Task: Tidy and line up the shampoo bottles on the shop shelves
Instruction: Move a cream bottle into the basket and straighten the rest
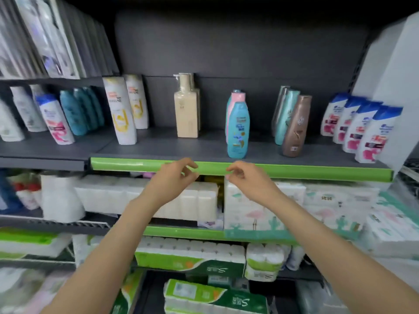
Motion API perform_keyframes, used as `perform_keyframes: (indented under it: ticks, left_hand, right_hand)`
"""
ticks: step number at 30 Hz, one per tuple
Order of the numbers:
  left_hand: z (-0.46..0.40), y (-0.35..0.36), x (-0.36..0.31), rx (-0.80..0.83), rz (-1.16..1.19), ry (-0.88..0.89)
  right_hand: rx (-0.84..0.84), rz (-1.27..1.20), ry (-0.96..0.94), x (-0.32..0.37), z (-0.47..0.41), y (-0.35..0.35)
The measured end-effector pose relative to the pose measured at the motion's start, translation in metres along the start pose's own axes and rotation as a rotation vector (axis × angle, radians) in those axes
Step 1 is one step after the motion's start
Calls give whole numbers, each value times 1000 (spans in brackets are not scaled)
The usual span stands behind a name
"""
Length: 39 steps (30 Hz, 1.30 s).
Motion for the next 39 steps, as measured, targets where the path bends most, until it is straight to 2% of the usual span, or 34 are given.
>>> perform_keyframes:
  ticks: [8,13,20,23,28,34,39]
  left_hand:
    - [-42,-116,71,-160,274,68]
    - [-97,-137,101,-143,422,56]
    - [-196,-149,107,-168,375,47]
    - [-234,-144,111,-137,380,21]
    - [-286,-124,114,16,324,15]
    - [-311,-108,102,173,349,162]
    - [-310,-105,110,163,351,220]
  right_hand:
    - [-149,-87,21,75,-96,23]
    - [-238,-138,16,88,-149,11]
    - [-331,-132,4,78,-233,-21]
    - [-345,-135,9,70,-266,-31]
    - [-330,-92,91,57,-309,-37]
    - [-408,-74,115,52,-318,-46]
    - [-450,-138,103,54,-319,-47]
Point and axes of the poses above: each hand's wrist, its own z-axis away from the middle knuckle, its own y-axis out of the palm, x = y × z, the point moved 10 cm from there along -z, towards the middle knuckle, and after that the axes turned 9 degrees about x, right-handed, at the moved point
